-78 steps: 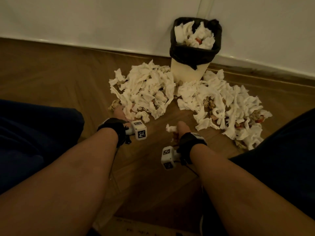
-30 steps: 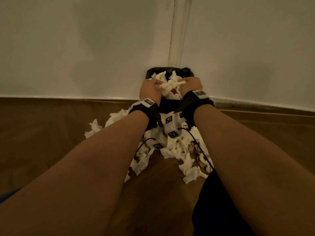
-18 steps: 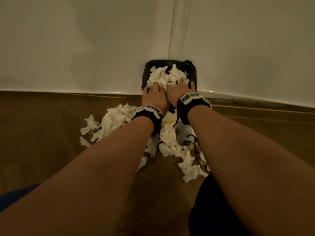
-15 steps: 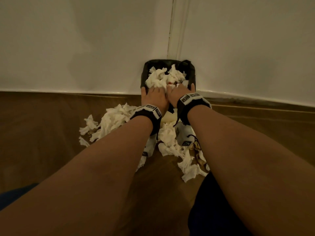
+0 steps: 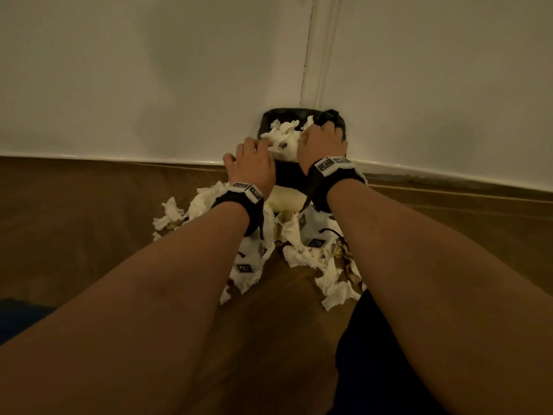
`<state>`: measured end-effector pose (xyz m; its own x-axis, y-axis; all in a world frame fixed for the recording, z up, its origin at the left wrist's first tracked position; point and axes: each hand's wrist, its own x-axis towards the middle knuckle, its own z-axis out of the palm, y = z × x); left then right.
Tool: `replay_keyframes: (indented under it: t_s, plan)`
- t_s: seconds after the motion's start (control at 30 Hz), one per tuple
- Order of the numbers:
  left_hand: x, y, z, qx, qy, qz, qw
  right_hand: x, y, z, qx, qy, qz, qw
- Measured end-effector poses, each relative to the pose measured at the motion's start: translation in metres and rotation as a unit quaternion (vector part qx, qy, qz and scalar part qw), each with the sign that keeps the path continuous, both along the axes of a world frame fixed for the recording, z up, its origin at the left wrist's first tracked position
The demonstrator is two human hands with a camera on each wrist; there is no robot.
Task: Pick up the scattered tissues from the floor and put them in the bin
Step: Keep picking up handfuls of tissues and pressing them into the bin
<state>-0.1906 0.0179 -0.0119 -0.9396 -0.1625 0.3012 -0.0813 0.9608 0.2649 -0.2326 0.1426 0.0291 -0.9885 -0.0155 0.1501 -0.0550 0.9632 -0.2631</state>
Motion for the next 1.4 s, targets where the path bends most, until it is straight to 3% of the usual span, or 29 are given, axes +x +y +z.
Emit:
replay_keyframes:
  t_s: [0.13, 0.23, 0.4, 0.57, 0.77, 0.9, 1.0, 1.1, 1.2, 1.3, 1.4]
  plan:
    - [0.033, -0.034, -0.010, 0.042, -0.047, 0.042, 0.997, 0.027, -0.023, -0.012, -0.072, -0.045, 0.032, 0.996]
    - [0.073, -0.056, -0.032, 0.060, -0.113, 0.080, 0.989, 0.060, -0.036, -0.046, -0.135, -0.133, 0.028, 0.982]
    - [0.147, -0.072, -0.087, 0.099, -0.232, 0.087, 0.964, 0.119, -0.050, -0.117, -0.139, -0.251, -0.001, 0.958]
    - [0.196, -0.080, -0.139, 0.082, -0.327, 0.074, 0.939, 0.154, -0.067, -0.158, -0.150, -0.315, 0.009, 0.937]
    - [0.206, -0.077, -0.160, 0.056, -0.286, 0.059, 0.955, 0.172, -0.070, -0.182, -0.151, -0.248, 0.003, 0.957]
    - [0.201, -0.069, -0.165, 0.031, -0.321, 0.020, 0.946, 0.176, -0.067, -0.191, -0.146, -0.180, 0.000, 0.973]
    - [0.205, -0.067, -0.171, 0.073, -0.362, 0.036, 0.929, 0.176, -0.067, -0.196, -0.118, -0.152, 0.017, 0.981]
    - [0.212, -0.074, -0.177, 0.143, -0.352, 0.076, 0.922, 0.177, -0.069, -0.197, -0.084, -0.142, 0.033, 0.986]
    - [0.218, -0.085, -0.179, 0.218, -0.305, 0.094, 0.922, 0.181, -0.073, -0.198, -0.027, -0.197, 0.072, 0.977]
    - [0.220, -0.096, -0.177, 0.266, -0.270, 0.134, 0.916, 0.189, -0.077, -0.203, 0.023, -0.302, 0.125, 0.945]
    - [0.221, -0.103, -0.177, 0.259, -0.266, 0.166, 0.913, 0.195, -0.078, -0.208, 0.046, -0.304, 0.131, 0.943]
